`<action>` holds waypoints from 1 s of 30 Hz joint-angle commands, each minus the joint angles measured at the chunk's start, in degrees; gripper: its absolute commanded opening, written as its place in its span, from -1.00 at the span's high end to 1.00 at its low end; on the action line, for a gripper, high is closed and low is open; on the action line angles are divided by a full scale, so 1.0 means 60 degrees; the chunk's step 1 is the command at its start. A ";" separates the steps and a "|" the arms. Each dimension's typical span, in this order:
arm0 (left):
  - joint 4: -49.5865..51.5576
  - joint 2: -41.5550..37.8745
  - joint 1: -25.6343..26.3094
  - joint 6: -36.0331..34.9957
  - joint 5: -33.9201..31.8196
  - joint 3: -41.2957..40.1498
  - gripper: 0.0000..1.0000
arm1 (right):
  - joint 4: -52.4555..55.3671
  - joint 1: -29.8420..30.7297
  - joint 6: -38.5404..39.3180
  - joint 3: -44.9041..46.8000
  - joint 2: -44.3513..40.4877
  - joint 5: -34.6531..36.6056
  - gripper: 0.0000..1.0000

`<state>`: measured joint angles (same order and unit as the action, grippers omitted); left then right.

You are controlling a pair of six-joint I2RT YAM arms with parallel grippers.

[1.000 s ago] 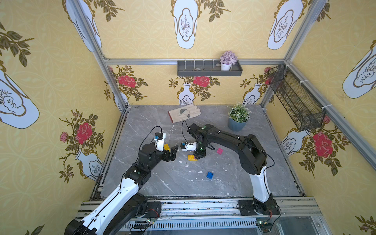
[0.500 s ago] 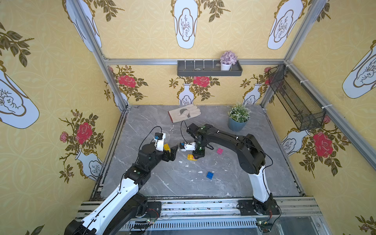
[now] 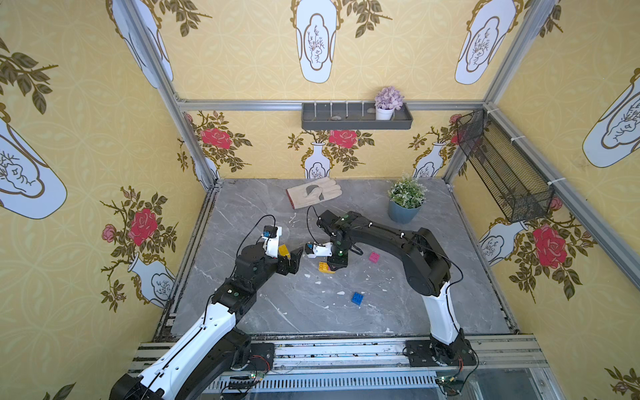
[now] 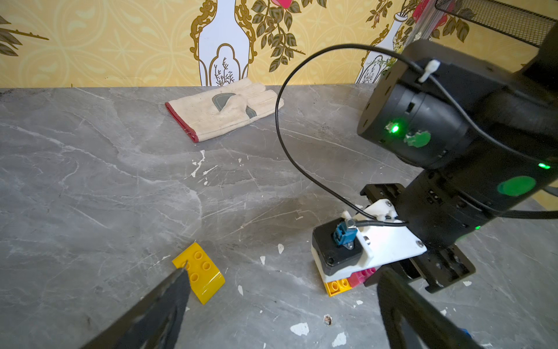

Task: Assemble the letter s with lego
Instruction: Assemble the lego brick with the lego brick.

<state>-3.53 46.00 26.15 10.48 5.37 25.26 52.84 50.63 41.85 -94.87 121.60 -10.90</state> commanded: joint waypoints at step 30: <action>0.0061 0.0200 -0.0008 0.0026 -0.0104 0.0039 -0.98 | 0.0548 0.0164 -0.0908 -0.0176 0.0038 0.0465 0.73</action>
<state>-3.09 47.07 26.15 10.52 5.13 25.26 53.82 51.40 37.43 -96.01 122.72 -9.23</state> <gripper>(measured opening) 0.990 0.337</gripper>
